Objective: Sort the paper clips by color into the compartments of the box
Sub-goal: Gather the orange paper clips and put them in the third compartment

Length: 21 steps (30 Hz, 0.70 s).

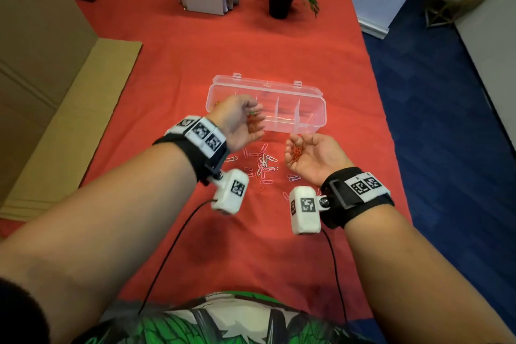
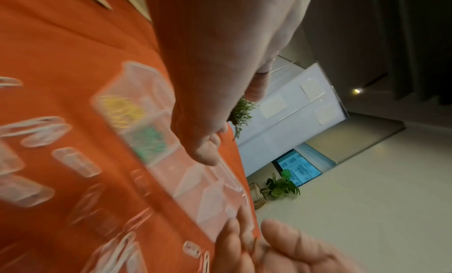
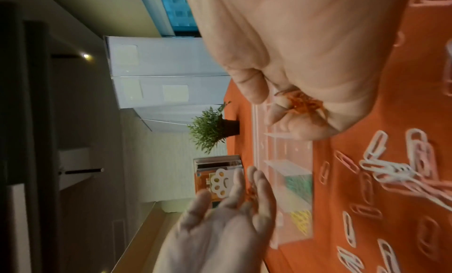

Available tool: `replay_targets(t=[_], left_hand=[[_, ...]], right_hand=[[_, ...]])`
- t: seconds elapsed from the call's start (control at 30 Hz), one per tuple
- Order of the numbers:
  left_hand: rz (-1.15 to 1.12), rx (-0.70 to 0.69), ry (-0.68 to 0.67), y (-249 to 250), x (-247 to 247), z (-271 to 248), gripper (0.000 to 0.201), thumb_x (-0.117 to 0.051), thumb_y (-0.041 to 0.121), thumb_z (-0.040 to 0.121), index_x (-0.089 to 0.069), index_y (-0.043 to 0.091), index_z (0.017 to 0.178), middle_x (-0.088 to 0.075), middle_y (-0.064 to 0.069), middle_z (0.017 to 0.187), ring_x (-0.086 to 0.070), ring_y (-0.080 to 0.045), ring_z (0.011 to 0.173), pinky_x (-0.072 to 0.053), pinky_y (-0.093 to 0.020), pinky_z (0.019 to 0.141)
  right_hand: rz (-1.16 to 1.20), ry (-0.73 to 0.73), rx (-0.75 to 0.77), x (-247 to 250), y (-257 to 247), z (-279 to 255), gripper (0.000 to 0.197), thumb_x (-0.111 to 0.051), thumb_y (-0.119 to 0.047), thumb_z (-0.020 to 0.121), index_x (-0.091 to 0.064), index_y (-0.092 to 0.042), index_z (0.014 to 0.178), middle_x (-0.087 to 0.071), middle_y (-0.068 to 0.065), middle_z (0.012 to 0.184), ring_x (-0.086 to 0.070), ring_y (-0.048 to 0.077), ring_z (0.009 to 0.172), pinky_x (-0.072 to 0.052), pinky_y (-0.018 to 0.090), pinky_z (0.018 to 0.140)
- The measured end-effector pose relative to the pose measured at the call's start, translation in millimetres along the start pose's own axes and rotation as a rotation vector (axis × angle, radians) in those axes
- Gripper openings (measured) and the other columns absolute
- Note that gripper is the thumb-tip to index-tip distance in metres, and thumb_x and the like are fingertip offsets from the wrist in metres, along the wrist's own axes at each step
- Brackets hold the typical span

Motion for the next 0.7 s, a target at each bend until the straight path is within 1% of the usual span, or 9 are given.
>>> replay_targets(t=[0.1,0.2,0.27,0.33,0.37,0.4,0.5,0.6,0.7], left_hand=[[0.035,-0.04,0.068,24,-25,10,0.017,-0.04,0.024,0.079,-0.035,0.021,0.063,-0.035,0.003,0.065,-0.034,-0.014,0.059,-0.035,-0.025,0.064],[0.034,-0.076,0.185,33,-33,28,0.02,-0.05,0.02,0.066,-0.032,0.023,0.074,-0.026,0.002,0.072,-0.035,-0.017,0.076,-0.04,-0.03,0.086],[0.051,-0.125,0.232,36,-31,32,0.03,-0.052,0.018,0.065,-0.026,0.023,0.078,-0.026,0.001,0.083,-0.036,-0.016,0.079,-0.035,-0.032,0.086],[0.099,-0.129,0.259,35,-26,37,0.015,-0.051,0.015,0.077,-0.049,0.02,0.091,-0.045,-0.007,0.116,-0.045,-0.022,0.106,-0.033,-0.033,0.096],[0.097,-0.131,0.284,33,-19,39,0.022,-0.049,0.014,0.08,-0.055,0.011,0.101,-0.044,-0.012,0.131,-0.042,-0.027,0.12,-0.031,-0.037,0.103],[0.099,-0.148,0.297,32,-13,39,0.018,-0.048,0.014,0.081,-0.056,0.012,0.097,-0.048,-0.012,0.13,-0.044,-0.029,0.12,-0.032,-0.039,0.101],[0.094,-0.227,0.319,28,5,39,0.016,-0.04,0.012,0.088,-0.052,0.019,0.081,-0.054,0.002,0.076,-0.049,-0.014,0.07,-0.037,-0.028,0.07],[0.133,-0.27,0.363,20,17,28,0.028,-0.023,0.005,0.093,-0.043,0.018,0.109,-0.059,-0.001,0.075,-0.05,-0.01,0.063,-0.038,-0.02,0.06],[0.227,-0.309,0.442,10,34,21,0.027,-0.022,-0.002,0.09,-0.037,0.015,0.106,-0.06,-0.004,0.074,-0.051,-0.012,0.06,-0.039,-0.019,0.05]], right_hand=[[-0.049,0.024,0.036,1,-14,1,0.024,-0.033,-0.008,0.091,-0.057,-0.007,0.085,-0.052,0.006,0.078,-0.046,0.014,0.066,-0.038,0.024,0.063],[-0.079,0.036,0.09,0,-28,2,0.025,-0.034,-0.005,0.094,-0.058,-0.006,0.088,-0.053,0.006,0.078,-0.047,0.013,0.065,-0.04,0.023,0.061],[-0.13,0.053,0.146,-5,-36,2,0.027,-0.032,-0.004,0.096,-0.058,-0.005,0.089,-0.052,0.007,0.079,-0.048,0.014,0.066,-0.042,0.024,0.06],[-0.203,0.072,0.229,-13,-43,4,0.028,-0.03,0.0,0.096,-0.057,-0.004,0.09,-0.051,0.007,0.08,-0.049,0.014,0.066,-0.044,0.024,0.058],[-0.239,0.074,0.27,-20,-46,5,0.029,-0.029,0.003,0.095,-0.056,-0.004,0.09,-0.05,0.007,0.08,-0.048,0.013,0.066,-0.044,0.023,0.058],[-0.273,0.085,0.309,-28,-49,8,0.03,-0.027,0.006,0.093,-0.055,-0.004,0.09,-0.049,0.007,0.079,-0.047,0.013,0.065,-0.043,0.022,0.058],[-0.396,0.114,0.441,-58,-56,22,0.036,-0.023,0.014,0.087,-0.054,-0.006,0.088,-0.047,0.004,0.074,-0.044,0.01,0.06,-0.04,0.02,0.055],[-0.612,0.123,0.5,-86,-52,42,0.035,-0.025,0.013,0.088,-0.052,-0.006,0.099,-0.046,0.002,0.075,-0.044,0.01,0.059,-0.041,0.019,0.05],[-0.857,0.131,0.447,-93,-47,58,0.038,-0.035,0.006,0.09,-0.053,-0.004,0.121,-0.048,-0.002,0.076,-0.051,0.014,0.072,-0.053,0.036,0.077]])
Point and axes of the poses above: each hand's wrist, its own z-axis towards the middle knuckle, its own x-axis out of the back of the hand, y = z × x, the point moved 3 cm from there along z, towards the middle knuckle
